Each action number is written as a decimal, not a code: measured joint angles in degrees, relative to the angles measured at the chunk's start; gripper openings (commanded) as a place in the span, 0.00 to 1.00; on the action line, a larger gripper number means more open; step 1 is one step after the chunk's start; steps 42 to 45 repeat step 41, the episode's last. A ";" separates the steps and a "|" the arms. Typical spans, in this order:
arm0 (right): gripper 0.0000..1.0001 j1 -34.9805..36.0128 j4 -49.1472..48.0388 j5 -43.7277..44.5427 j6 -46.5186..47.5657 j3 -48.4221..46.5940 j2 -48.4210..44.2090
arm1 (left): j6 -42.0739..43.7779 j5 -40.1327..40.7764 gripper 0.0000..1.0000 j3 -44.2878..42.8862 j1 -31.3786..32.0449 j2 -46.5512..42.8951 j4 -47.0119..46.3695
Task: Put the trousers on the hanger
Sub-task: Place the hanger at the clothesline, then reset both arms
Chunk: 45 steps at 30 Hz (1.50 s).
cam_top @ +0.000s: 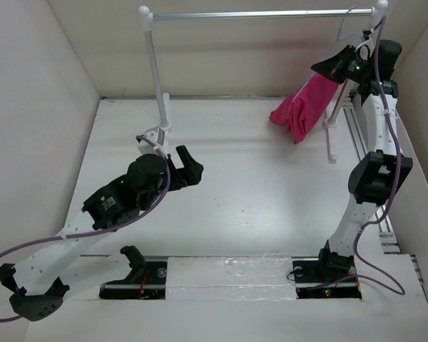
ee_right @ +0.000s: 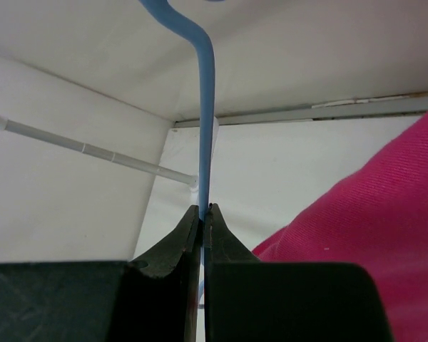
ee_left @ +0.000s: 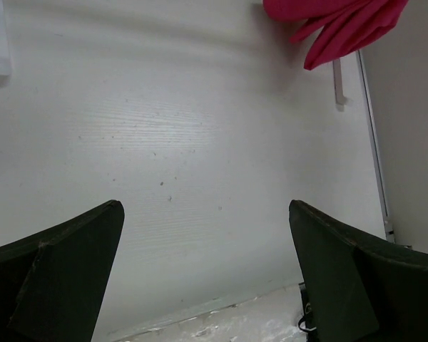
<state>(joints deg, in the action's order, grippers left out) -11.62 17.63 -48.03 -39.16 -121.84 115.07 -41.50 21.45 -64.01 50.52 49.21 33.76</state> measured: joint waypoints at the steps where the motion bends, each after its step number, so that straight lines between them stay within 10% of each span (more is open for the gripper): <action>1: 0.00 -0.50 0.04 -0.42 -0.22 0.00 0.44 | -0.22 0.00 0.99 0.31 0.00 0.00 -0.20; 5: 0.00 -1.79 -0.35 -1.22 -0.55 0.42 0.70 | -1.01 -0.31 0.99 1.53 0.00 0.48 -0.13; 10: 0.62 -2.40 -3.37 -1.92 -0.17 5.16 -0.92 | -1.46 -0.46 0.99 1.64 0.00 1.81 -0.74; 13: 0.77 -3.15 -4.37 -2.36 0.28 5.90 -1.86 | -1.51 -0.39 0.99 1.62 0.00 2.97 -1.16; 27: 0.79 -10.58 -1.09 -2.19 6.64 7.10 -16.22 | 1.51 2.97 0.99 -11.02 0.00 12.13 -1.75; 41: 0.78 11.04 6.03 12.09 21.88 68.63 -69.55 | 0.20 0.04 0.99 -0.72 0.00 7.69 -9.90; 45: 0.78 11.04 6.03 12.09 21.88 68.63 -69.55 | 0.20 0.04 0.99 -0.72 0.00 7.69 -9.90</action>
